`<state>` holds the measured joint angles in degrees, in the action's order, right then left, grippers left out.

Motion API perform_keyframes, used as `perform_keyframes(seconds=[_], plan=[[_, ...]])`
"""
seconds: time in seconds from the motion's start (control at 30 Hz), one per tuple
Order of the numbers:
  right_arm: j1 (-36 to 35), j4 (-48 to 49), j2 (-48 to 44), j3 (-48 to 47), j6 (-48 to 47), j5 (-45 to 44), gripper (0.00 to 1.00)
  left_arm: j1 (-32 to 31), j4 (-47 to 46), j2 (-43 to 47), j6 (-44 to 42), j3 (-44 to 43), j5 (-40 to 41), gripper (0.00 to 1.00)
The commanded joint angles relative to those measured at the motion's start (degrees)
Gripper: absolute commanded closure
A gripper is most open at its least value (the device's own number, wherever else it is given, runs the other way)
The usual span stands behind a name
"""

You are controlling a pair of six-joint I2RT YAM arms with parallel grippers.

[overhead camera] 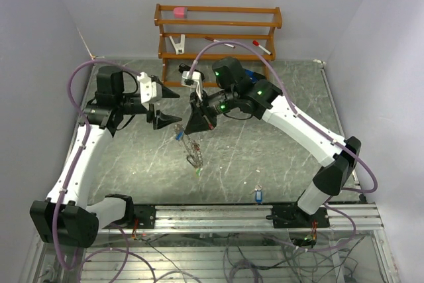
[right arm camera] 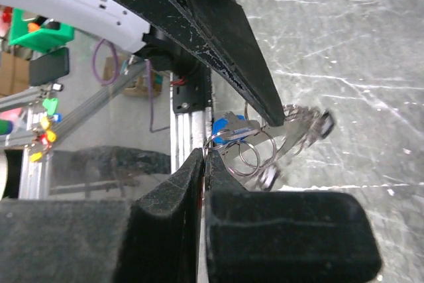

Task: Put the keys on the keyring

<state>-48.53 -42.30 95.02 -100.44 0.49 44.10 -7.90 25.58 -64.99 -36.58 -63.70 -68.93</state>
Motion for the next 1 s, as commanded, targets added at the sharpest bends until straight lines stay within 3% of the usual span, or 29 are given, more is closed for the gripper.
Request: perform_keyframes(seconds=[0.0, 0.13, 0.33, 0.43, 0.83, 0.97], plan=[[0.2, 0.2, -0.6, 0.6, 0.8, 6.5, 1.0, -2.9, 10.2, -0.8, -16.4, -6.8, -2.7, 0.16], [0.1, 0.8, -0.9, 1.4, 1.2, 6.4, 1.0, -5.4, 23.6, -3.1, -27.0, -12.5, -2.9, 0.17], [0.4, 0.8, -1.5, 2.1, 0.9, 5.3, 1.0, -7.4, 41.0, -3.8, -43.2, -16.0, 3.2, 0.18], [0.5, 0.4, -1.4, 1.9, 0.7, 5.1, 1.0, -8.2, 45.6, -4.0, -47.5, -17.0, 5.7, 0.18], [0.6, 1.3, -1.7, 2.9, 1.3, 5.4, 1.0, -9.6, 39.9, -5.0, -43.6, -17.0, 4.6, 0.2], [0.7, 2.2, -1.6, 3.8, 1.7, 5.6, 1.0, -9.9, 38.2, -5.0, -41.1, -16.9, 3.1, 0.26]])
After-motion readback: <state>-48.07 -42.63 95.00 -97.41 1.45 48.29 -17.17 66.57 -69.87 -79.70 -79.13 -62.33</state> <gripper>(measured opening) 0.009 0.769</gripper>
